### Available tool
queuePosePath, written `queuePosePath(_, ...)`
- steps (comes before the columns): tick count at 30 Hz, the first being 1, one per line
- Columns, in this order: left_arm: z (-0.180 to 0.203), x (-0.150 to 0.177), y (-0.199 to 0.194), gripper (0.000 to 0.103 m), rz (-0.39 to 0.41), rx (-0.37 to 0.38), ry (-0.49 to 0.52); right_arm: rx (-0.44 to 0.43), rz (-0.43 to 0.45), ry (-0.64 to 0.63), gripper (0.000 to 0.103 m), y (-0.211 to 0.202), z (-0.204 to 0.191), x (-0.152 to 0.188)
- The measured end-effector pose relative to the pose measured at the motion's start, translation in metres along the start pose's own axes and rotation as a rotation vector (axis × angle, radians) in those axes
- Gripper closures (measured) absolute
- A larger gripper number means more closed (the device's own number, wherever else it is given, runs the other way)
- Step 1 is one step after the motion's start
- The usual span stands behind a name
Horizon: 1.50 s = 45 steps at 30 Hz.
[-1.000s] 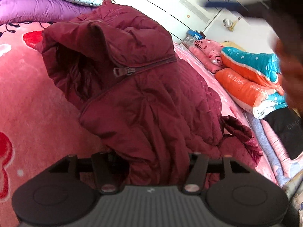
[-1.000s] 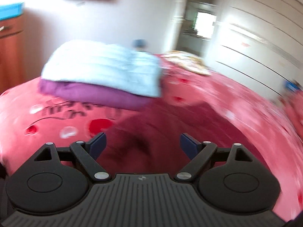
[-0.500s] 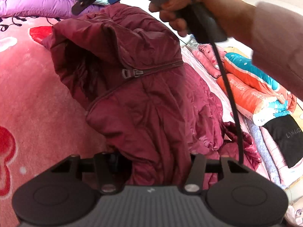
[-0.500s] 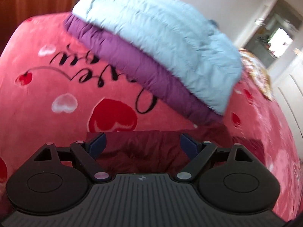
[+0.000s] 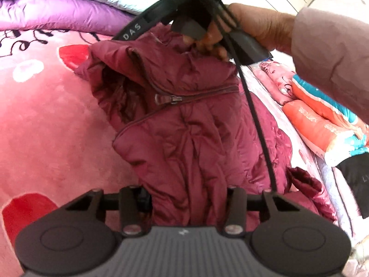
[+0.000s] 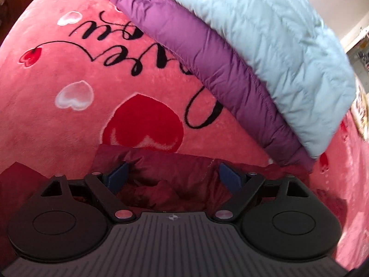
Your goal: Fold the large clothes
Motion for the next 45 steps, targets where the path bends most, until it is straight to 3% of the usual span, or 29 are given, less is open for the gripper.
queuePosePath(5,0.000,0.001,0.000,0.062,-0.003,0.005,-0.008,-0.013,0.021,0.073,0.002,0.012,-0.004,0.010)
queuePosePath(10,0.004,0.001,0.000,0.071,0.002,0.011,0.008,0.081,0.047,0.055,0.044,0.012,-0.019,0.016)
queuePosePath(13,0.009,0.001,-0.003,0.076,0.016,0.009,0.036,0.151,0.065,0.072,0.064,0.008,-0.020,0.018)
queuePosePath(16,0.009,0.001,-0.003,0.078,0.024,0.011,0.043,0.239,0.108,0.130,0.077,-0.008,-0.015,0.024)
queuePosePath(25,0.023,-0.008,-0.013,0.081,0.110,-0.016,0.168,0.514,0.364,0.506,0.085,-0.114,0.024,0.062)
queuePosePath(27,0.027,-0.009,-0.015,0.081,0.123,-0.026,0.202,0.560,0.428,0.597,0.086,-0.144,0.027,0.078)
queuePosePath(30,0.033,-0.012,-0.019,0.082,0.143,-0.050,0.265,0.663,0.509,0.731,0.101,-0.190,0.027,0.112)
queuePosePath(32,0.037,-0.014,-0.023,0.084,0.156,-0.081,0.319,0.740,0.567,0.842,0.102,-0.224,0.028,0.145)
queuePosePath(36,0.053,-0.013,-0.035,0.086,0.205,-0.138,0.459,0.725,0.625,1.057,0.102,-0.252,0.019,0.213)
queuePosePath(40,0.074,-0.008,-0.042,0.088,0.207,-0.124,0.505,0.715,0.599,1.085,0.098,-0.253,-0.004,0.246)
queuePosePath(44,0.084,-0.038,-0.058,0.088,0.242,-0.079,0.432,0.732,0.598,1.159,0.090,-0.260,-0.025,0.279)
queuePosePath(45,0.085,-0.049,-0.062,0.088,0.250,-0.074,0.415,0.737,0.593,1.178,0.082,-0.261,-0.027,0.285)
Point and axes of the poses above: each gripper's, at about its wrist camera, not at the fingertips, and y roughly the way its jaws point, z to its right, x to its underside, the point moved 9 cm from there along y, roughly the way its jaws point, and after that the axes turned 2 degrees about y, right-handed, at the moved point
